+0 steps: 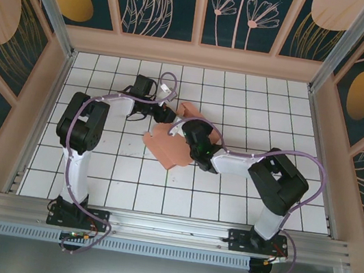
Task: Fold the paper box
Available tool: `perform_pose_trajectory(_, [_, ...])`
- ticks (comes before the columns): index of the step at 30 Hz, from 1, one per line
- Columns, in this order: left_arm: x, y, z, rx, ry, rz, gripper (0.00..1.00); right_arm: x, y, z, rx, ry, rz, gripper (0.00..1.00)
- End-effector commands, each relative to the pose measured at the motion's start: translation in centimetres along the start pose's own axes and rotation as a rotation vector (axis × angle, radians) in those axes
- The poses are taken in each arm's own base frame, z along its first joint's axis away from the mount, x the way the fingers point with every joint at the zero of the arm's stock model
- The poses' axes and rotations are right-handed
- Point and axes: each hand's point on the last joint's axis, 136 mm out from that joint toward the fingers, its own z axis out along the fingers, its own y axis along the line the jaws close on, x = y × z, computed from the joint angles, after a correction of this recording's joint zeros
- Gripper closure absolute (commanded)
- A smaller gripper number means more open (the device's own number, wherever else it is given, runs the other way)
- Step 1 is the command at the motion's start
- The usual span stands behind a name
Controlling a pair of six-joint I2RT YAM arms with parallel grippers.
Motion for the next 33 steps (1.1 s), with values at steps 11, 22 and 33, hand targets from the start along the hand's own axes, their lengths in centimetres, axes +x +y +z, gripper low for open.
perform_pose_trajectory(11, [-0.3,-0.1,-0.4,-0.042,0.009,0.024,0.64,-1.2,-2.0,-0.3,0.051,0.011,0.039,1.00])
perform_pose_trajectory(22, [-0.4,-0.5,-1.0,-0.052,0.006,0.041,0.61,-1.2,-2.1,0.3,0.059,0.045,0.044,1.00])
perform_pose_trajectory(33, [-0.2,-0.1,-0.8,-0.058,0.012,0.033,0.65,-1.4,-2.0,0.2,0.023,0.051,0.084,1.00])
